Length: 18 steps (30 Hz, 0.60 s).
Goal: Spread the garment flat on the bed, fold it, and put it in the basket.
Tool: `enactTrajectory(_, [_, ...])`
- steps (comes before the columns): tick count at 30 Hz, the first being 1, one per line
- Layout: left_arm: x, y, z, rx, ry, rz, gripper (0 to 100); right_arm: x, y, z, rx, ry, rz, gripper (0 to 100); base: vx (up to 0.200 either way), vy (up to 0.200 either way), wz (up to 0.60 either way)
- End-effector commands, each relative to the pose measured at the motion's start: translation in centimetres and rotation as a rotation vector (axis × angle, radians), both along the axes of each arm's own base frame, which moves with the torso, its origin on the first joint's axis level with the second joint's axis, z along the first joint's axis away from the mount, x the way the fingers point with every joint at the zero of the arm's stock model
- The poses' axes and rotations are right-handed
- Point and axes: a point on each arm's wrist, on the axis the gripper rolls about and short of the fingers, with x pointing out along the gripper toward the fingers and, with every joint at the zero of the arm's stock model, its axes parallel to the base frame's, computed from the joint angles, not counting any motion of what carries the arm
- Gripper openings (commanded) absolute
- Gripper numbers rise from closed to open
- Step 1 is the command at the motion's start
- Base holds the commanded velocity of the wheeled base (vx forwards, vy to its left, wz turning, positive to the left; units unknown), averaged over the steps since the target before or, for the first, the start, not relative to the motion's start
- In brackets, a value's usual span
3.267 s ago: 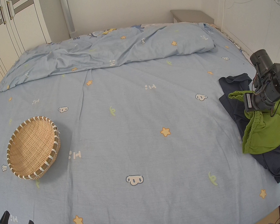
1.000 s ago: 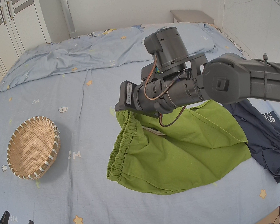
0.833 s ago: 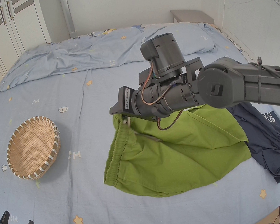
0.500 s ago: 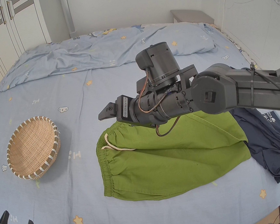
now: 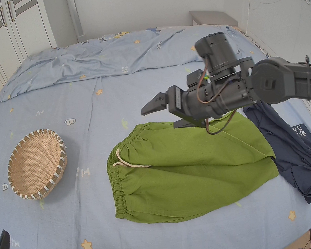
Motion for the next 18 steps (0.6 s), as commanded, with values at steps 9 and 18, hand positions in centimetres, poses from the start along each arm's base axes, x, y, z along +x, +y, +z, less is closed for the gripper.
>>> enactTrajectory(9, [18.2,-1.8,-0.5,-0.57,0.813,-0.593,100,-7.3,-16.5,-0.9,0.095,-0.025,-0.224,100,0.0,0.0,0.0])
enactTrajectory(18, [25.3,-4.3,-10.0,-0.509,1.087,-0.62,100,-7.3,-19.9,-4.1,0.071,0.036,-0.315,100,0.0,0.0,0.0])
